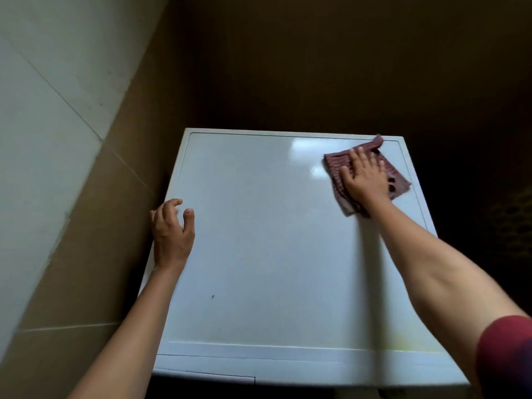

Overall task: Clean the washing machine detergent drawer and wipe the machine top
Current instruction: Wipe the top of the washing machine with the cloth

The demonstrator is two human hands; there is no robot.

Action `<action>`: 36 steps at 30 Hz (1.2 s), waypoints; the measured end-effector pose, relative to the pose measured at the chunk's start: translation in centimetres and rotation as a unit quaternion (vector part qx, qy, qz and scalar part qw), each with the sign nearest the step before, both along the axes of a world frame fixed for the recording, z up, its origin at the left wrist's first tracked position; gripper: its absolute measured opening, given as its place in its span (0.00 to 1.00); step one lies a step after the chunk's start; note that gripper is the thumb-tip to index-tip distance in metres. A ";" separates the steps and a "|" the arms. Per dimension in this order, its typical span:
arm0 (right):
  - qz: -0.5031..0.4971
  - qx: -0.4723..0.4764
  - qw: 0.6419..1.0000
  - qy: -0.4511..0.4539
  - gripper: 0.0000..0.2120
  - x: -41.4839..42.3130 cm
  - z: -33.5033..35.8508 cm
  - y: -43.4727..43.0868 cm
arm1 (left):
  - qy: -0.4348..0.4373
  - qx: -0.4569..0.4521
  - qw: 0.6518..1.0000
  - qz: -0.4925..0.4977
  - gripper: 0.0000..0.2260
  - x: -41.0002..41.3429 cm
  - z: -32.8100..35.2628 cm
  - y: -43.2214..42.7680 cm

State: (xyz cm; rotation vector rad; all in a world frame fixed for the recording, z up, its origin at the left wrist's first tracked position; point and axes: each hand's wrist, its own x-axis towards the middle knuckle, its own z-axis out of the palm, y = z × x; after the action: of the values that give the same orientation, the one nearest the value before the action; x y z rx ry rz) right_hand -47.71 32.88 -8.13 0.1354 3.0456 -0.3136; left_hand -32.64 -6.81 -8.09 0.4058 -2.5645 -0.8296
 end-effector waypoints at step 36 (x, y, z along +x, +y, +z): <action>0.264 -0.050 0.963 -0.006 0.34 21.3 0.8 -33.2 | 0.033 0.158 0.980 0.117 0.11 13.8 1.9 -3.7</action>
State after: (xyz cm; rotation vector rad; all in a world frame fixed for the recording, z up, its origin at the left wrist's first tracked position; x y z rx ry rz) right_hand -26.41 -0.35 -7.31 -0.6624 2.8933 -0.4123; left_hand -18.82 -10.53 -6.20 0.7464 -2.2695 -1.1425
